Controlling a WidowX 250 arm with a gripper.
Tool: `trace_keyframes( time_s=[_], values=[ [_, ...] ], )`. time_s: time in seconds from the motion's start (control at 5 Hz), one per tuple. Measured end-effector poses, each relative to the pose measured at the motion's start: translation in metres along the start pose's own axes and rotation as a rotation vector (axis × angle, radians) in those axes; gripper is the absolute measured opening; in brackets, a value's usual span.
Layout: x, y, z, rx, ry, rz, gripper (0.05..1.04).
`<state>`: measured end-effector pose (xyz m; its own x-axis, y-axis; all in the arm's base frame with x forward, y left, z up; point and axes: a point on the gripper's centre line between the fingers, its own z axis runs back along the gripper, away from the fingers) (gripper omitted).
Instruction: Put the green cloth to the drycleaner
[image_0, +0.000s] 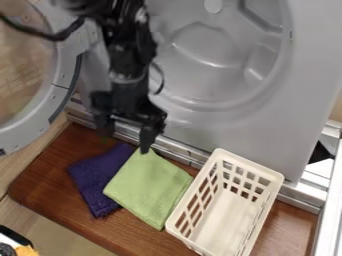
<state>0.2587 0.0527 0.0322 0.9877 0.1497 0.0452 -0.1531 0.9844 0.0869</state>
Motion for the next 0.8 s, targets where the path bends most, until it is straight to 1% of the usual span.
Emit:
trace_keyframes(
  time_s=[0.2,0.4,0.6,0.8],
  values=[
    [-0.003,0.007,-0.023,-0.023,-0.012,-0.009,0.999],
    [-0.002,0.010,-0.053,-0.061,0.001,-0.012,0.999],
    [-0.001,0.007,-0.073,-0.087,-0.004,-0.030,0.999],
    [0.001,0.006,-0.083,-0.084,-0.019,-0.025,0.956]
  ],
)
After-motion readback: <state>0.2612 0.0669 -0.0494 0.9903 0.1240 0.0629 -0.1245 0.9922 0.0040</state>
